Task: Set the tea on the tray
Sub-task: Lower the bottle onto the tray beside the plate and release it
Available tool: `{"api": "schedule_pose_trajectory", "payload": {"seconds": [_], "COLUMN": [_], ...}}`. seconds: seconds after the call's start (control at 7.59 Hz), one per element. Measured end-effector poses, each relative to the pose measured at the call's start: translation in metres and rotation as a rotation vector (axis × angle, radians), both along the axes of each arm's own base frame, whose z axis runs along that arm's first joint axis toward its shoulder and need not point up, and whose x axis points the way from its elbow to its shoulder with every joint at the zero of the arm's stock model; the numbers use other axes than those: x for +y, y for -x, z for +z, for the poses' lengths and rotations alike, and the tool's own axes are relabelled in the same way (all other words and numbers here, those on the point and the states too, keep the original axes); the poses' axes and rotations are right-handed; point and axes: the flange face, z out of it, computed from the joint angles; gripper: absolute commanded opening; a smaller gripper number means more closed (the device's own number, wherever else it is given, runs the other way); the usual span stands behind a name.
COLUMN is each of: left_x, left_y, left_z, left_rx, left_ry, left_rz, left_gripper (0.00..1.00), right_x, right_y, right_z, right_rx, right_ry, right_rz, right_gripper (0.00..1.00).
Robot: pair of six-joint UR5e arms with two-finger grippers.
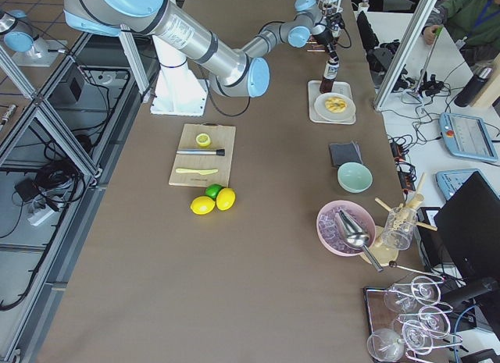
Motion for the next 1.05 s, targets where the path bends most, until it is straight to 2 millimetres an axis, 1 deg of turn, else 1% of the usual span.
{"api": "schedule_pose_trajectory", "payload": {"seconds": [0.13, 0.26, 0.4, 0.53, 0.66, 0.79, 0.92, 1.05], "left_x": [0.001, 0.002, 0.004, 0.005, 0.006, 0.006, 0.007, 0.007], "left_y": [0.0, 0.0, 0.0, 0.001, 0.002, 0.002, 0.003, 0.004], "left_z": [0.001, 0.002, 0.003, 0.004, 0.004, 0.002, 0.0, -0.002], "left_rx": [0.0, 0.0, 0.001, 0.002, 0.004, 0.006, 0.007, 0.008], "left_ry": [0.001, 0.004, 0.007, 0.009, 0.008, 0.005, 0.001, -0.003], "left_rz": [0.0, 0.0, -0.001, -0.002, -0.003, -0.005, -0.006, -0.008], "left_gripper": [0.99, 0.99, 0.99, 0.99, 0.99, 0.99, 0.99, 0.99], "right_x": [0.005, 0.008, 0.009, 0.006, 0.007, 0.011, 0.019, 0.031], "right_y": [0.0, -0.006, -0.017, -0.037, -0.066, -0.106, -0.154, -0.209], "right_z": [-0.006, -0.016, -0.027, -0.04, -0.054, -0.06, -0.046, -0.009], "right_rx": [-0.012, -0.034, -0.062, -0.086, -0.091, -0.08, -0.059, -0.036], "right_ry": [-0.007, -0.014, -0.016, 0.005, 0.044, 0.102, 0.156, 0.209], "right_rz": [0.004, 0.006, -0.006, -0.04, -0.083, -0.134, -0.195, -0.239], "right_gripper": [1.0, 1.0, 1.0, 1.0, 1.0, 1.0, 1.0, 1.0]}}
